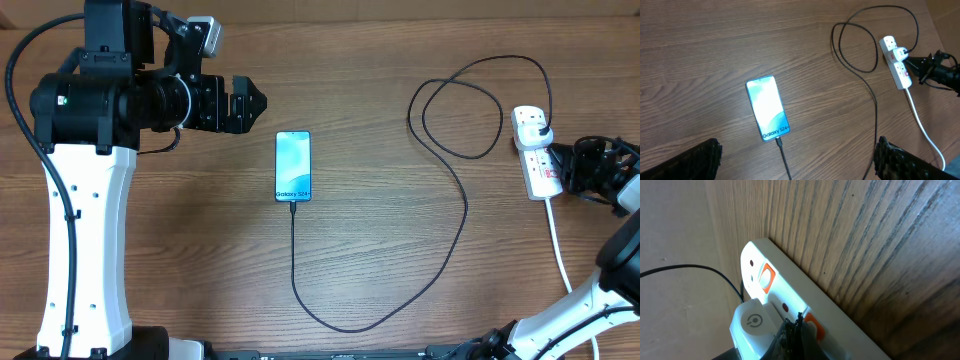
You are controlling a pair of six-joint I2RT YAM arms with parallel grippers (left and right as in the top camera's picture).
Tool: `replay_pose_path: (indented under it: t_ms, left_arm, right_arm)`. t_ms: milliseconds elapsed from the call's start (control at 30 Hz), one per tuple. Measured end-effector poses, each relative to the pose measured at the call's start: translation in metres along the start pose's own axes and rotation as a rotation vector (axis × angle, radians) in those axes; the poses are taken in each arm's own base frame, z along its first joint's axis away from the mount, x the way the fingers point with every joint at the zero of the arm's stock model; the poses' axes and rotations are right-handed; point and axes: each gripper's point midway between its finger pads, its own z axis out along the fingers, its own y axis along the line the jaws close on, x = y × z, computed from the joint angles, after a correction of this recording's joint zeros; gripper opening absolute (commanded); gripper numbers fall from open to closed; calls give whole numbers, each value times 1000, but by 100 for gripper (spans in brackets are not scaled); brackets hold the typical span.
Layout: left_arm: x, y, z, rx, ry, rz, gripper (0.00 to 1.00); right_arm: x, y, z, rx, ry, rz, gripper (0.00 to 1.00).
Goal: Plug charger to phone and switch on socket
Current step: 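Press the orange switch beside the charger plug with the right gripper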
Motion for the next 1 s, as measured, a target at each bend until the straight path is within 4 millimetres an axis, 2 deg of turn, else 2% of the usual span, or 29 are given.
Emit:
replay_pose_path:
  t_ms: [533, 1000]
  left_arm:
    - [0, 0, 0, 1, 0, 0, 100]
    - [0, 0, 0, 0, 0, 0, 100]
  right_arm:
    - [0, 0, 2, 1, 0, 10, 4]
    - [-2, -1, 9, 100, -32, 4, 4]
